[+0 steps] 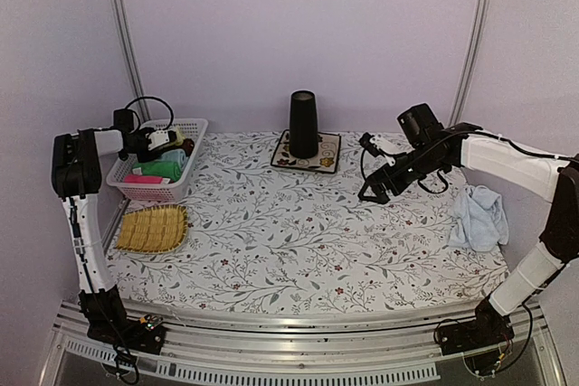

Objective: Roll the towels
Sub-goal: Place the towel in the bin.

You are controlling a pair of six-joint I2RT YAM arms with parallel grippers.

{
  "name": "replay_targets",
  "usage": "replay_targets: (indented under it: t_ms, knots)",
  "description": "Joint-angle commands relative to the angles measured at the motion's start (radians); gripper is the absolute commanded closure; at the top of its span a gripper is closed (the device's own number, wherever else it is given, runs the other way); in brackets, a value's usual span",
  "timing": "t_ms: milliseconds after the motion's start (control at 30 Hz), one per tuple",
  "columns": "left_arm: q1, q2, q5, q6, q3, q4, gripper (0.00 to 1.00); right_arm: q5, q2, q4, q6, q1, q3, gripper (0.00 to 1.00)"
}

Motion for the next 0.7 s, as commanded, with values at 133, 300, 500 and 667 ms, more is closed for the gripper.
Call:
replay_targets:
  t_ms: [133, 300, 500, 667]
  knots:
    - [0.003, -0.015, -0.066, -0.024, 0.029, 0.002, 0.22, -0.008, 0.026, -0.023, 0.001, 0.016, 0.052, 0.01]
    - [0.002, -0.039, -0.027, -0.055, 0.041, 0.004, 0.2, -0.01, 0.035, -0.025, 0.004, 0.024, 0.061, 0.01]
    - [-0.007, -0.076, -0.012, -0.03, 0.032, -0.053, 0.2, -0.017, 0.044, -0.021, 0.001, 0.027, 0.065, 0.01]
    - [-0.009, -0.107, -0.022, -0.038, 0.022, -0.068, 0.2, -0.022, 0.049, -0.019, 0.005, 0.032, 0.067, 0.01]
